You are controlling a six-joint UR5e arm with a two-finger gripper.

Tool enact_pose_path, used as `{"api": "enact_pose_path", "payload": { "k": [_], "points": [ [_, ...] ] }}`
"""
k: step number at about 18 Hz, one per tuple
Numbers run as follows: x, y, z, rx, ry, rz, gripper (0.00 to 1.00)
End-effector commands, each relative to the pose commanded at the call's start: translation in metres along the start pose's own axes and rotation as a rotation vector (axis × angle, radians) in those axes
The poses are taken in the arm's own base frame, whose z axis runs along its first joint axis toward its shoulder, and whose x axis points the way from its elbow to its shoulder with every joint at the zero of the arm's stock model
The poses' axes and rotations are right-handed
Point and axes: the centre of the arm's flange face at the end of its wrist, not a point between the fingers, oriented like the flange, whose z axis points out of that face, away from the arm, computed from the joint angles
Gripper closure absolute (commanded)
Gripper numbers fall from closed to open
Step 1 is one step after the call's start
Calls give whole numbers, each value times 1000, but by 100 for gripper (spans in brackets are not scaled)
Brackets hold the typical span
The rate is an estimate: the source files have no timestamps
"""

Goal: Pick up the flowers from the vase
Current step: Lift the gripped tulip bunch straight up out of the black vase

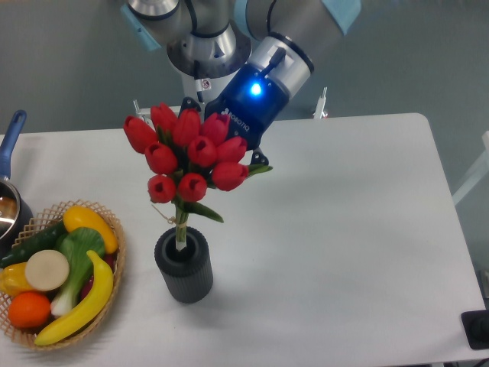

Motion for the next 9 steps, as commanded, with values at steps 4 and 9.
{"api": "enact_pose_path", "payload": {
  "k": [4,9],
  "points": [
    [-6,-9,-14,14,-25,8,56],
    [-20,-27,-38,50,-57,85,56]
  ]
}}
